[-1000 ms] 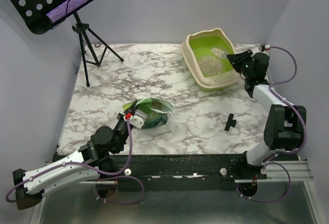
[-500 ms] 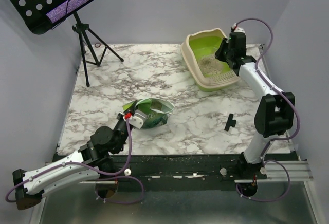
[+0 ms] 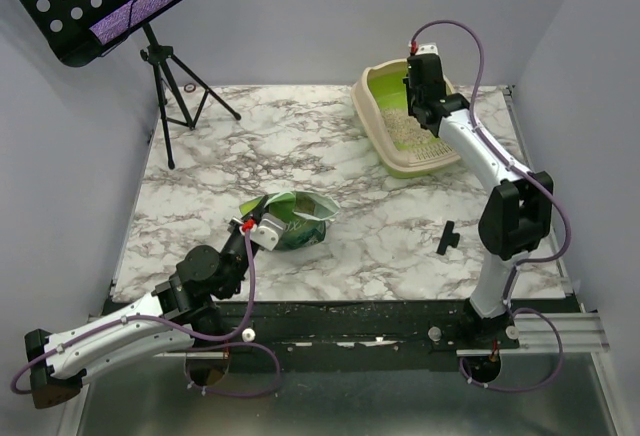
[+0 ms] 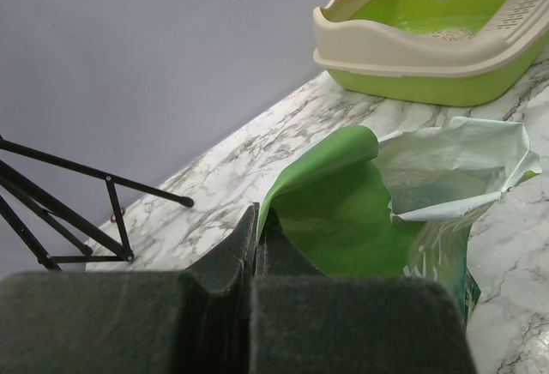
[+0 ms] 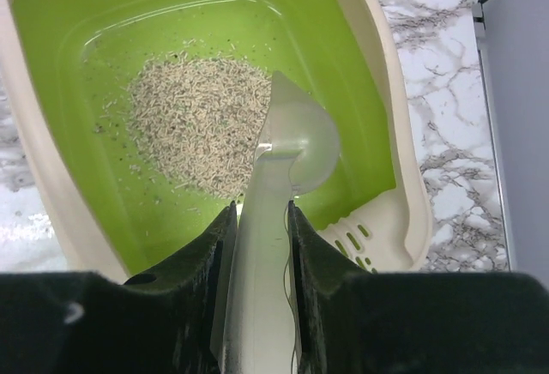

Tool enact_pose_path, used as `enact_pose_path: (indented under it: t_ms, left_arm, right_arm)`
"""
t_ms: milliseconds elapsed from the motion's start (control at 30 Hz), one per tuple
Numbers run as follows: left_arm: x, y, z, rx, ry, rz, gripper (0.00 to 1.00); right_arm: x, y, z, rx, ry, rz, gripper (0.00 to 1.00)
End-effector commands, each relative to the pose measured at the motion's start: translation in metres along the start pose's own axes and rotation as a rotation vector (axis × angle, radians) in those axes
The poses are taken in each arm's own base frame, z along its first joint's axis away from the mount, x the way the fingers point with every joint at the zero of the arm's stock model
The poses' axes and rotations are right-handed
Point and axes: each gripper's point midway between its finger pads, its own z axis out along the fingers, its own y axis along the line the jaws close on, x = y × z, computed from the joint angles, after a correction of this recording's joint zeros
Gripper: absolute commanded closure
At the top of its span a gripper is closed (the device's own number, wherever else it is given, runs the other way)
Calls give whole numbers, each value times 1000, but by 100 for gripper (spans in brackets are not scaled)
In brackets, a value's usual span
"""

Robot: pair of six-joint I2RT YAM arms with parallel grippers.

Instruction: Fill the litter box with clean litter

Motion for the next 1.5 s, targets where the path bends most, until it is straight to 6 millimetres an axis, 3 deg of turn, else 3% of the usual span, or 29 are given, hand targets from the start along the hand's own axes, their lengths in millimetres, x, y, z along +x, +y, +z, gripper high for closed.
enact_pose_path:
  t_ms: [0,233,500,767,1133,1467]
  left_arm:
    - [-24,13,0,-33,-68,-63,100]
    - [-24,15,-1,-38,-69,-60,100]
    - [-26,13,-1,-25,-75,-66,100]
    - [-28,12,-2,-14,-88,-74,100]
    - [-27,10,-1,-7,-85,-73,100]
    - [-28,10,-1,-5,-87,-73,100]
  right_arm:
    - [-23,-2,-30,-61,-55,-34,100]
    - [-2,48,-46,-350,5,28,100]
    - [25,56,-29,-458,67,22,100]
    - [45,54,-30,-661,108,116,100]
    - [44,74,-55,-881,89,126,100]
    - [55,101,-79,-1092,115,153,100]
